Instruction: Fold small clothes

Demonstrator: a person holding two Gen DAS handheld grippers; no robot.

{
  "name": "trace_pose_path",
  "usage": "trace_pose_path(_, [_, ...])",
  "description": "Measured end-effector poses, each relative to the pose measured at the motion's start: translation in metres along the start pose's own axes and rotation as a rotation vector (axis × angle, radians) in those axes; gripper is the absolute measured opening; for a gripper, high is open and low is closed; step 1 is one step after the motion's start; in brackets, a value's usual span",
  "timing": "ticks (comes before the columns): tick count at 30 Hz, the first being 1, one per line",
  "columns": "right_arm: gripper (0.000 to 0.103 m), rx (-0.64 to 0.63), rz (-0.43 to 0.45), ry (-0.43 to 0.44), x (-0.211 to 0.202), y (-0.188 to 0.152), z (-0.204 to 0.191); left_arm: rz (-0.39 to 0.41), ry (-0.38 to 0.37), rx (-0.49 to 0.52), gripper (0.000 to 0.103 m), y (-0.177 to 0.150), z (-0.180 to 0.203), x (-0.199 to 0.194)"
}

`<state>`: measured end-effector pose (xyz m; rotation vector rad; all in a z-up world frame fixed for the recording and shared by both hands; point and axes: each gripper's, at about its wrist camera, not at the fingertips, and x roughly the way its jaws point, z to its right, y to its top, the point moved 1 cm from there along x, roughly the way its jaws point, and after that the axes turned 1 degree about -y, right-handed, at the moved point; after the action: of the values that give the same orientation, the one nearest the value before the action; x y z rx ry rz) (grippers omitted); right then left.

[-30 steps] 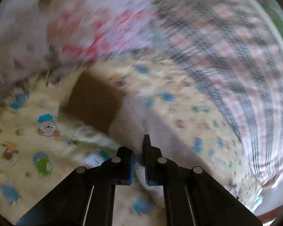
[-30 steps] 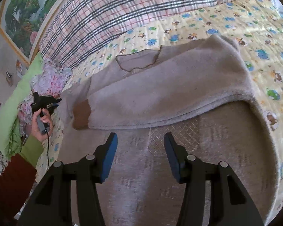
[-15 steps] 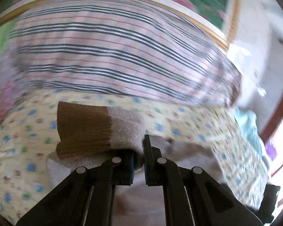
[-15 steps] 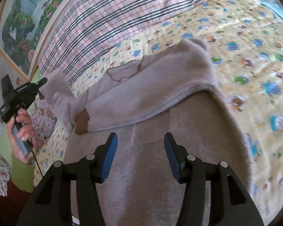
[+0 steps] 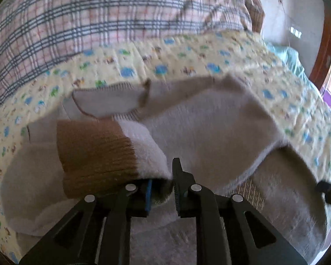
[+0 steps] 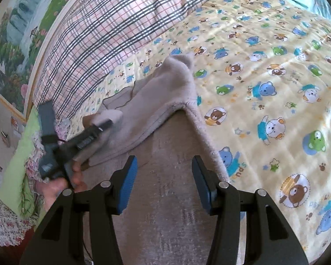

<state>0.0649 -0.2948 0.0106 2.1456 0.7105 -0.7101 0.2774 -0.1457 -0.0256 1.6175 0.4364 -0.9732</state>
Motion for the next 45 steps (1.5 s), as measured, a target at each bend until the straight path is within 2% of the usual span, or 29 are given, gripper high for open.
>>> trace_pose_path(1, [0.053,-0.001,0.001,0.000,0.000,0.001,0.000,-0.007,-0.004,0.009,0.026,-0.006,0.001,-0.001])
trace_pose_path(2, [0.053,-0.002,0.002,-0.001,0.000,0.002,0.000,-0.007,-0.010,0.009,0.039,-0.008,0.000,-0.004])
trace_pose_path(5, [0.056,-0.009,-0.004,-0.001,0.007,0.007,-0.005,0.015,-0.022,0.014,0.059,-0.022,-0.007,-0.021])
trace_pose_path(7, [0.061,-0.022,-0.007,0.003,0.013,0.010,-0.011,0.026,-0.026,0.020,0.060,-0.036,-0.014,-0.036])
trace_pose_path(11, [0.062,-0.069,-0.034,0.020,0.032,0.016,-0.031,0.034,0.007,0.000,0.062,-0.057,-0.041,-0.066])
trace_pose_path(15, [0.063,-0.170,-0.048,0.029,0.054,0.023,-0.063,0.030,0.070,-0.120,0.062,-0.081,-0.093,-0.083])
trace_pose_path(20, [0.071,-0.368,-0.058,0.027,0.086,0.024,-0.119,-0.016,0.238,-0.255,0.062,-0.108,-0.167,-0.083])
trace_pose_path(25, [0.075,-0.633,-0.048,-0.074,0.125,0.015,-0.170,-0.040,0.273,-0.373,0.062,-0.114,-0.214,-0.073])
trace_pose_path(27, [0.075,-0.729,-0.064,-0.120,0.146,0.008,-0.186,-0.044,0.269,-0.386,0.062,-0.113,-0.217,-0.068])
trace_pose_path(29, [0.075,-0.814,-0.068,-0.205,0.169,0.002,-0.194,-0.055,0.282,-0.384,0.062,-0.110,-0.216,-0.059])
trace_pose_path(30, [0.071,-0.833,-0.064,-0.247,0.179,0.002,-0.194,-0.057,0.291,-0.383,0.062,-0.108,-0.215,-0.056])
trace_pose_path(31, [0.035,-0.826,-0.060,-0.256,0.183,0.005,-0.192,-0.055,0.305,-0.382,0.062,-0.106,-0.214,-0.055])
trace_pose_path(32, [0.014,-0.780,-0.071,-0.222,0.185,0.013,-0.188,-0.049,0.320,-0.385,0.062,-0.103,-0.213,-0.056])
trace_pose_path(34, [0.014,-0.580,-0.054,-0.125,0.171,0.040,-0.168,-0.030,0.339,-0.409,0.062,-0.100,-0.215,-0.056])
trace_pose_path(36, [0.013,-0.339,0.049,-0.006,0.135,0.069,-0.133,-0.017,0.334,-0.443,0.064,-0.101,-0.218,-0.056])
trace_pose_path(37, [0.012,-0.251,0.094,0.003,0.119,0.076,-0.114,-0.009,0.315,-0.461,0.070,-0.103,-0.218,-0.054])
trace_pose_path(39, [0.012,-0.164,0.148,-0.033,0.098,0.080,-0.081,-0.012,0.319,-0.474,0.071,-0.107,-0.217,-0.051])
trace_pose_path(43, [0.015,-0.010,0.048,0.000,0.104,0.073,-0.025,0.006,0.344,-0.462,0.071,-0.107,-0.212,-0.054])
trace_pose_path(44, [0.024,0.020,0.025,-0.004,0.108,0.071,-0.018,0.008,0.343,-0.468,0.071,-0.108,-0.212,-0.055])
trace_pose_path(45, [0.028,0.036,0.018,-0.015,0.109,0.069,-0.015,0.010,0.338,-0.478,0.071,-0.110,-0.214,-0.055])
